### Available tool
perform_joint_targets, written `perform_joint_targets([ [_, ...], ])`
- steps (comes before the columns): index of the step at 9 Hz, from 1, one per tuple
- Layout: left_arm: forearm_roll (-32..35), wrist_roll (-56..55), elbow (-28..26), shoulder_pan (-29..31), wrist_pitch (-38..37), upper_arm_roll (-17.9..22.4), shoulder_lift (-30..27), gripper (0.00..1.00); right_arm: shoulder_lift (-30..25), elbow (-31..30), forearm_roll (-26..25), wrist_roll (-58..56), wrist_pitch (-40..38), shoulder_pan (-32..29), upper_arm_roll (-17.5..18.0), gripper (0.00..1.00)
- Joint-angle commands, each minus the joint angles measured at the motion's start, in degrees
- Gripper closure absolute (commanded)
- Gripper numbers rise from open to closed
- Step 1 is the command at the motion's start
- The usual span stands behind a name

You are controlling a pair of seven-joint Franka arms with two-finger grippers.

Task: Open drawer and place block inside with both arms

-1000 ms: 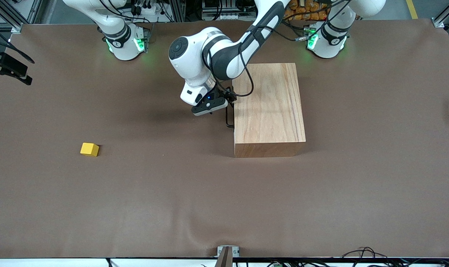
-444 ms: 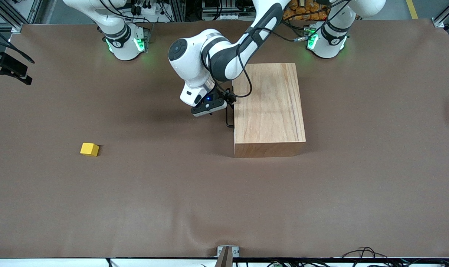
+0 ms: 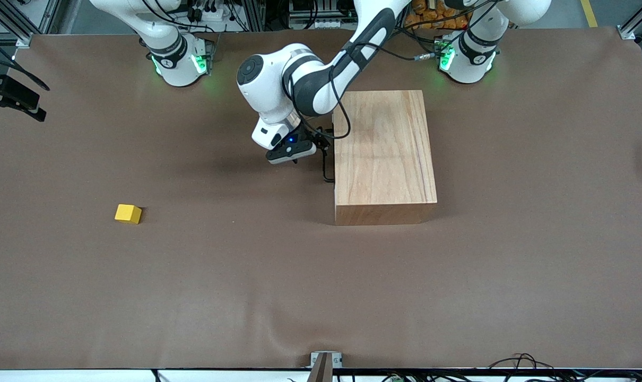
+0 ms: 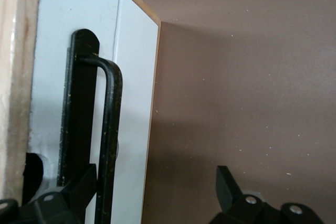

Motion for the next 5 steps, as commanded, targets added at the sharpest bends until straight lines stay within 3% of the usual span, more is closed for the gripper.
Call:
perform_joint_targets([
  [1, 1.3, 0.7, 1.2, -0.3, 0.1, 0.5, 0.9, 0.0, 0.5, 1.2, 0.0, 0.5, -0.9, -0.6, 0.5, 0.0],
  [5, 1.3, 0.8, 1.3, -0.3, 1.7, 0.4, 1.8, 0.0, 0.4, 1.2, 0.1, 0.5, -0.9, -0.6, 0.5, 0.0],
])
